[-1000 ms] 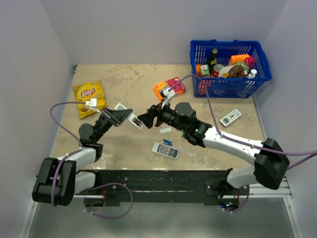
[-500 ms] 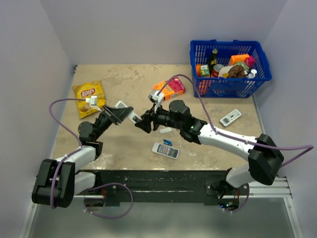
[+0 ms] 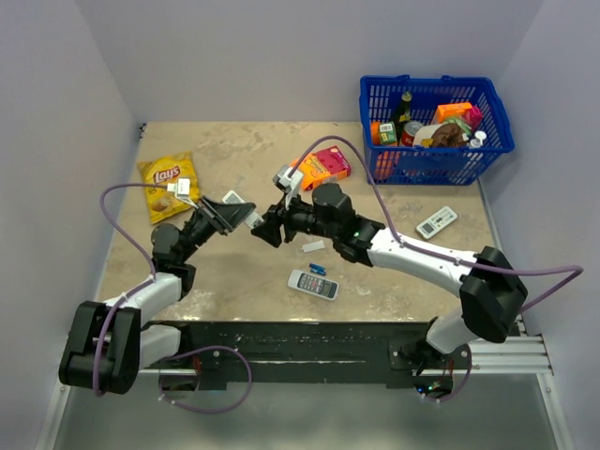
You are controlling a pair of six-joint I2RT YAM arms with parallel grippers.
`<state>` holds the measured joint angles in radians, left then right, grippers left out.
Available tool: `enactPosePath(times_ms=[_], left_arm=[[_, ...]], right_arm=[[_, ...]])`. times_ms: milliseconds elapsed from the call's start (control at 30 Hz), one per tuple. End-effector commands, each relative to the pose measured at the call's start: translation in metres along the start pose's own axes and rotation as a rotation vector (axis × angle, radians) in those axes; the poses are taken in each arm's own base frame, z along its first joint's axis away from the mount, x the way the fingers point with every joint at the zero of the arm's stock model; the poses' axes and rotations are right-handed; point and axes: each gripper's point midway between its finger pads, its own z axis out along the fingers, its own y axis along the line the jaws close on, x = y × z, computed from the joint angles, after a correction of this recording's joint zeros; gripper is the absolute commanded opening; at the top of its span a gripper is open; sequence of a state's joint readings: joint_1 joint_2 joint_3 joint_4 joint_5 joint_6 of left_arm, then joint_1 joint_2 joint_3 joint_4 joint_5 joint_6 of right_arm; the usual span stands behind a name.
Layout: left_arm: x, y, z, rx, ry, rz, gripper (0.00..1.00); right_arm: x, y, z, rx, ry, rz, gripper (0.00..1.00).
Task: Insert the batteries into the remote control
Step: Load the battery into the remote control.
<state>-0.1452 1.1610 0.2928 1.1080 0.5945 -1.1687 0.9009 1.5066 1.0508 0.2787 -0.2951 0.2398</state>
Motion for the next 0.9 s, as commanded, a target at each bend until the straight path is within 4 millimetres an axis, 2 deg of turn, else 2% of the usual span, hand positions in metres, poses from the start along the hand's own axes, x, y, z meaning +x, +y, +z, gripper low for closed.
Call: enactPosePath(times_ms=[0, 200, 467, 633, 867], left_arm=[[-0.017, -0.018, 0.01, 0.029, -0.037, 0.08, 0.0], [-0.019, -0.011, 0.012, -0.025, -0.04, 0.087, 0.0], [-0.018, -0.002, 0.013, -0.072, -0.036, 0.076, 0.0], [-0.017, 0.008, 0.012, -0.122, -0.034, 0.072, 0.0], [-0.018, 0.014, 0.011, -0.163, -0.037, 0.073, 0.0]], right_arm=[[-0.014, 0.008, 0.006, -0.039, -0.016, -0.032, 0.56], [-0.009, 0.004, 0.008, -0.019, 0.0, -0.036, 0.54], [-0.013, 0.003, 0.007, -0.005, -0.007, -0.038, 0.54], [-0.021, -0.006, 0.003, 0.056, -0.03, -0.042, 0.55], [-0.017, -0.007, 0.004, 0.061, -0.022, -0.027, 0.54]])
